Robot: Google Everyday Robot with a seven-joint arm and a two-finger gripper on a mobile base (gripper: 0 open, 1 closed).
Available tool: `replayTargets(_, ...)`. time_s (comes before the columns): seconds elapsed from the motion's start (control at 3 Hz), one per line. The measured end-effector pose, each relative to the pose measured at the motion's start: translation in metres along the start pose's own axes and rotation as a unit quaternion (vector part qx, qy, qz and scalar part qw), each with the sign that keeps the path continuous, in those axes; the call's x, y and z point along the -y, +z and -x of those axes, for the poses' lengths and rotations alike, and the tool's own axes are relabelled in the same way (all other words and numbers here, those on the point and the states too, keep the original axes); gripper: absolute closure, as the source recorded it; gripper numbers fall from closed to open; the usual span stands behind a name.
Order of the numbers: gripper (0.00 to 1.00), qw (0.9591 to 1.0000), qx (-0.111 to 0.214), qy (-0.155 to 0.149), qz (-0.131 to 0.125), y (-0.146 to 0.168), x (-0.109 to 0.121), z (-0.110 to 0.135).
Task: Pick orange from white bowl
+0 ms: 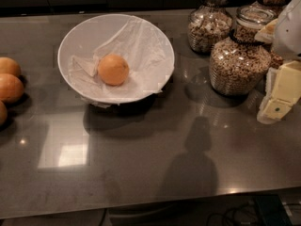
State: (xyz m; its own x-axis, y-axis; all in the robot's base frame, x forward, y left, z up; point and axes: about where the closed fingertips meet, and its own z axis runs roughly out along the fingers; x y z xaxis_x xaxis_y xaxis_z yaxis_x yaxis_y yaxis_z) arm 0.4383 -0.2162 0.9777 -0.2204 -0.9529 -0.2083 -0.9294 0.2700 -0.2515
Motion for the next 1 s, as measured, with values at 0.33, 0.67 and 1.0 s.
replayTargets(0.33, 0.00, 1.0000, 0.000, 0.000, 0.000, 0.000, 0.000, 0.000)
replayTargets(0.67, 0.00, 0.9994, 0.027, -0.014, 0.018, 0.017, 0.002, 0.022)
replayTargets(1.0, 0.00, 0.9960, 0.069, -0.052, 0.023, 0.042, 0.012, 0.073)
